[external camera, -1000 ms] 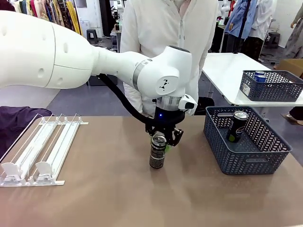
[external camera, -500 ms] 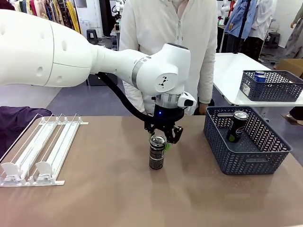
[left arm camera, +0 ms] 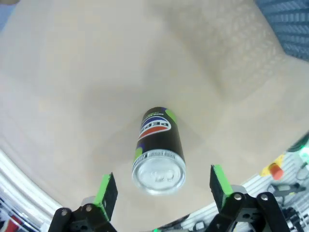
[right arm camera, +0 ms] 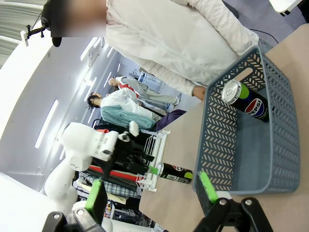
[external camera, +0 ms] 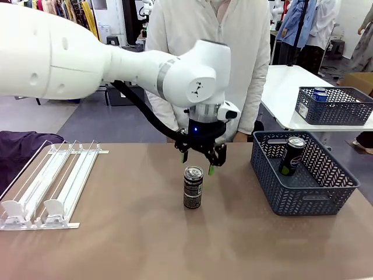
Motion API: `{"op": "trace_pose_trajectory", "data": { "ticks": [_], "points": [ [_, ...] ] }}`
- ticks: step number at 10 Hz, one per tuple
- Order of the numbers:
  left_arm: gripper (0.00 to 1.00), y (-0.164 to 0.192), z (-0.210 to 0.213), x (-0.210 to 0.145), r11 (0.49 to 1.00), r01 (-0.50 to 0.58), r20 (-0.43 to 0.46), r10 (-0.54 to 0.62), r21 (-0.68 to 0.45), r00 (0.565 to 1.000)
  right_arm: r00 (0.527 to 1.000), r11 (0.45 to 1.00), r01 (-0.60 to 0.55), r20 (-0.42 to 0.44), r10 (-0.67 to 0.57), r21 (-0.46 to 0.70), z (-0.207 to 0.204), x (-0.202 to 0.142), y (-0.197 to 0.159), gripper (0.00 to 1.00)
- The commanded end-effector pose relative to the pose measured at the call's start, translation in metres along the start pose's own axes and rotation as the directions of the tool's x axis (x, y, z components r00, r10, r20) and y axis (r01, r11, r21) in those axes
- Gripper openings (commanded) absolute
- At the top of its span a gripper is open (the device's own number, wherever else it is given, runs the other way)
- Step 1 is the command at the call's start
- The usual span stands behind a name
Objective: Retrieve and store the cans from the dispenser.
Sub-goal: Pick up one can from the Automatic Can Dispenser and place it in the middle of the table.
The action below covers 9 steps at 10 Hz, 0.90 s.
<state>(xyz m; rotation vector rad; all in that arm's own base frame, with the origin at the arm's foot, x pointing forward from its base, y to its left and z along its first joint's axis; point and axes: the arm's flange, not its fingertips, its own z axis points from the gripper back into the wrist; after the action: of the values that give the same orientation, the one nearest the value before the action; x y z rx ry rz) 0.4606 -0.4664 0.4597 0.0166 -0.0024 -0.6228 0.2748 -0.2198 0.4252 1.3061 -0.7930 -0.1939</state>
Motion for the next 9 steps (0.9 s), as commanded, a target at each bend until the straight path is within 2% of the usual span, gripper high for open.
{"op": "trace_pose_trajectory", "data": {
  "ticks": [1, 2, 3, 4, 5, 6, 7, 8, 9],
  "points": [
    [1.0, 0.039, 0.045, -0.068, 0.995, -0.017, 0.1, 0.028, -0.103, 0.995, 1.0, 1.0, 0.002, 0.01, -0.002, 0.014, 0.0, 0.003, 0.003, 1.0],
    [1.0, 0.064, 0.065, -0.1, 0.986, -0.034, 0.092, 0.049, -0.162, 0.994, 1.0, 1.0, 0.002, 0.01, -0.002, 0.014, 0.0, 0.003, 0.003, 1.0],
    [1.0, 0.097, 0.078, -0.13, 0.971, -0.099, 0.12, 0.127, -0.217, 0.985, 1.0, 1.0, 0.002, 0.01, -0.002, 0.014, 0.0, 0.003, 0.003, 1.0],
    [1.0, 0.142, 0.087, -0.166, 0.93, -0.151, 0.205, 0.229, -0.335, 0.952, 1.0, 1.0, 0.002, 0.01, -0.002, 0.014, 0.0, 0.003, 0.003, 1.0],
    [1.0, 0.198, 0.093, -0.213, 0.854, -0.211, 0.237, 0.356, -0.476, 0.904, 1.0, 1.0, 0.002, 0.01, -0.002, 0.014, 0.0, 0.003, 0.003, 1.0],
    [1.0, 0.245, 0.091, -0.257, 0.76, -0.257, 0.258, 0.485, -0.597, 0.836, 1.0, 1.0, 0.002, 0.01, -0.002, 0.014, 0.0, 0.003, 0.003, 1.0],
    [1.0, 0.286, 0.081, -0.297, 0.651, -0.226, 0.266, 0.567, -0.725, 0.78, 1.0, 1.0, 0.002, 0.01, -0.002, 0.014, 0.0, 0.003, 0.003, 1.0],
    [1.0, 0.321, 0.064, -0.335, 0.532, -0.146, 0.263, 0.617, -0.834, 0.742, 1.0, 1.0, 0.002, 0.01, -0.002, 0.014, 0.0, 0.003, 0.003, 1.0],
    [1.0, 0.347, 0.04, -0.369, 0.411, -0.003, 0.288, 0.645, -0.912, 0.707, 1.0, 1.0, 0.002, 0.01, -0.002, 0.014, 0.0, 0.003, 0.003, 1.0]
  ]
}}
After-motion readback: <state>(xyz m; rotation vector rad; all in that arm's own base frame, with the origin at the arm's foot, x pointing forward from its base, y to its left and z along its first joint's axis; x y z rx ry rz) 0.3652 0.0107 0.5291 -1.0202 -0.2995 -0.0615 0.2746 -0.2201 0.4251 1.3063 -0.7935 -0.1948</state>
